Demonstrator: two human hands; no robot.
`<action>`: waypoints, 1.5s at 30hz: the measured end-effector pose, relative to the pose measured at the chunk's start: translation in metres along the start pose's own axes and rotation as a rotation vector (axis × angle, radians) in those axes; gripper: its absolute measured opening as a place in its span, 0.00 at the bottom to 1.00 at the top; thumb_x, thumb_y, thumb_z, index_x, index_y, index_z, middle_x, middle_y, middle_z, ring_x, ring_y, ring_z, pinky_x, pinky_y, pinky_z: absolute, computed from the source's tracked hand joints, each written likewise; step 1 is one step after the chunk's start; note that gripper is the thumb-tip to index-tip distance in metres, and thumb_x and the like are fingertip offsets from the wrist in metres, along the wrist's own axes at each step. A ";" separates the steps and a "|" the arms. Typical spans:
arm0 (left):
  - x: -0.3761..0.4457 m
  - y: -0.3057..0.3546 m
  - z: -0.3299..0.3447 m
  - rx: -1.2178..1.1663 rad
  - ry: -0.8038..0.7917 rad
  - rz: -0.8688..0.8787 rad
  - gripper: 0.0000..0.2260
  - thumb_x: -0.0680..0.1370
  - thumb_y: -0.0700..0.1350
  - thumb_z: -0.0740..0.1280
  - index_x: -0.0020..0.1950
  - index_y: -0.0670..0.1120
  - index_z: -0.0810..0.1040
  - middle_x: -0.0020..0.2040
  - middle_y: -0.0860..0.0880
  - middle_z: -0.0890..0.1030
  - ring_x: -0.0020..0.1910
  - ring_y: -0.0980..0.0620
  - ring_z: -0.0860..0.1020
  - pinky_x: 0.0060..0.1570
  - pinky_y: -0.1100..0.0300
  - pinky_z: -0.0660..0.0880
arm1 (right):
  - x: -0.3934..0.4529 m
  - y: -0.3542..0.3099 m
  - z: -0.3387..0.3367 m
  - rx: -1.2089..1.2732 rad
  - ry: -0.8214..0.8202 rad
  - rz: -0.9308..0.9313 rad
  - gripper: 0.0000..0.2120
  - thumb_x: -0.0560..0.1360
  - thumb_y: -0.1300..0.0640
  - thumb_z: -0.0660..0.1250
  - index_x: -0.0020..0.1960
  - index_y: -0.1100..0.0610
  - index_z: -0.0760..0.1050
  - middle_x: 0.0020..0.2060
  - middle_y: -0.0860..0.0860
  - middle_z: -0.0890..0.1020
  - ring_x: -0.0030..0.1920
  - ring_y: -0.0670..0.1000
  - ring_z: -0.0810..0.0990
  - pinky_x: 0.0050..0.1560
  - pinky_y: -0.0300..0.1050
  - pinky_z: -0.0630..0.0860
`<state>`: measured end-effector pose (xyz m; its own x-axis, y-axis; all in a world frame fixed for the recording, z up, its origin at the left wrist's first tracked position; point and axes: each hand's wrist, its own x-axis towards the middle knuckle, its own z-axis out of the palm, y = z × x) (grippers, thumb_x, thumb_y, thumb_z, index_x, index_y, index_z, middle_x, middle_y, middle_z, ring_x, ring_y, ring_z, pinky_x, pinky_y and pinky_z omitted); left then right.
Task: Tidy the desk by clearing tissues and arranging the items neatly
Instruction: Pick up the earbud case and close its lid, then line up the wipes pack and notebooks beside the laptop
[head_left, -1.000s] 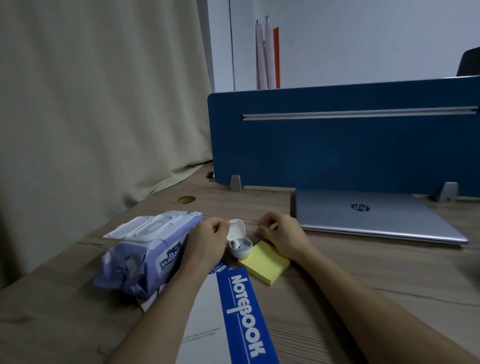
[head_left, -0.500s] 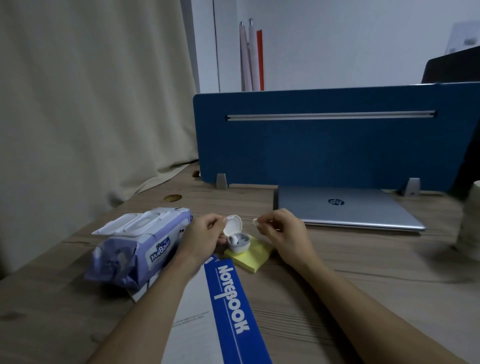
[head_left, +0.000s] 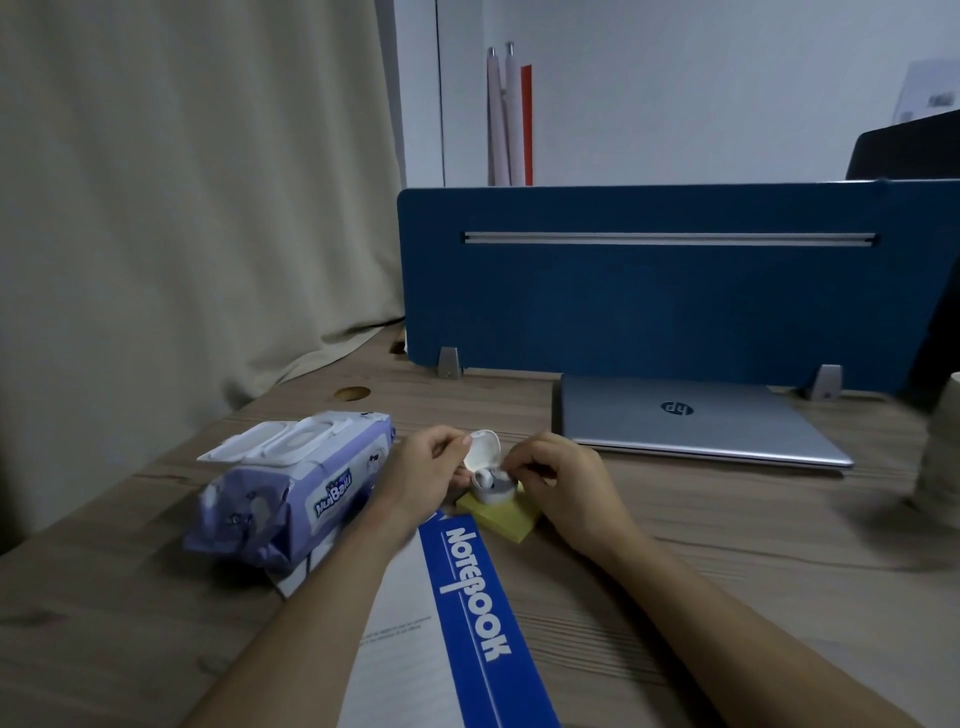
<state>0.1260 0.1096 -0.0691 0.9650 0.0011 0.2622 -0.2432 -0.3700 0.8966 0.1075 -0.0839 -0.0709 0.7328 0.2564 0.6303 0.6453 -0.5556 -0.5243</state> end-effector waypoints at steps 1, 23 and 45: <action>0.000 0.000 0.000 0.001 -0.003 0.002 0.08 0.81 0.50 0.63 0.52 0.50 0.81 0.40 0.48 0.84 0.40 0.52 0.84 0.46 0.54 0.82 | 0.000 -0.001 0.001 -0.005 -0.011 -0.015 0.07 0.74 0.67 0.68 0.47 0.57 0.82 0.45 0.47 0.82 0.46 0.42 0.78 0.47 0.32 0.74; -0.005 0.007 -0.003 -0.226 -0.135 -0.009 0.25 0.77 0.65 0.56 0.54 0.48 0.82 0.50 0.50 0.85 0.47 0.48 0.85 0.45 0.57 0.80 | -0.002 0.013 0.002 0.029 -0.236 0.149 0.24 0.72 0.41 0.68 0.66 0.44 0.69 0.60 0.41 0.75 0.57 0.39 0.74 0.55 0.38 0.73; -0.040 0.007 -0.001 0.162 -0.227 -0.013 0.06 0.78 0.54 0.68 0.51 0.66 0.74 0.51 0.59 0.81 0.44 0.58 0.83 0.36 0.63 0.79 | -0.062 0.041 -0.083 -0.380 0.104 0.639 0.17 0.75 0.55 0.67 0.64 0.50 0.75 0.63 0.53 0.78 0.63 0.59 0.73 0.62 0.54 0.71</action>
<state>0.0853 0.1080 -0.0727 0.9697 -0.1946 0.1480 -0.2294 -0.5150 0.8259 0.0706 -0.1883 -0.0841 0.9035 -0.2730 0.3304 -0.0313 -0.8108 -0.5845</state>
